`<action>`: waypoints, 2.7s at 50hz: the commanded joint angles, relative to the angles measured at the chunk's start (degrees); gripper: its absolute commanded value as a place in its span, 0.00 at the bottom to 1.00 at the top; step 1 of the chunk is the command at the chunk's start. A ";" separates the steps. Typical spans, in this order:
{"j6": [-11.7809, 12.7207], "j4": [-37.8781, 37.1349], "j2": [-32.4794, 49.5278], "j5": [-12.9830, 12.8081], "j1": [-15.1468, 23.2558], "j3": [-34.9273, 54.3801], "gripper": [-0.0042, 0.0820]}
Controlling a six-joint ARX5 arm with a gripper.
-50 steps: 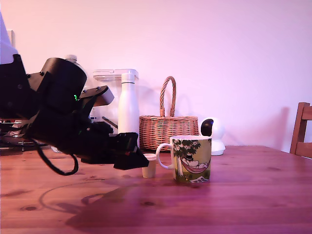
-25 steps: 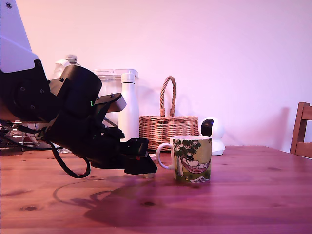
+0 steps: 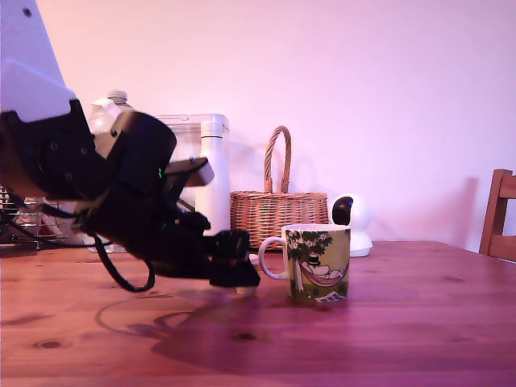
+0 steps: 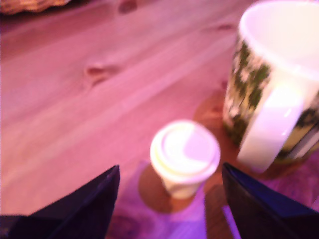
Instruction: Pick up the coffee capsules from the table one by one and drop them inside the nearest coffee cup
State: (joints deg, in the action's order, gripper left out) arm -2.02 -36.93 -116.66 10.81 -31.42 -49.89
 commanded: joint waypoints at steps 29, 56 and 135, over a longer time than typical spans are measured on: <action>1.62 1.55 -2.91 0.11 -0.20 -3.17 0.58; 1.53 1.62 -2.91 0.09 0.00 -3.17 0.24; -7.30 11.45 10.95 -0.39 -8.63 -8.15 0.21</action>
State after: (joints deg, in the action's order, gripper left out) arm -8.19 -26.48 -106.56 10.41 -39.53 -55.64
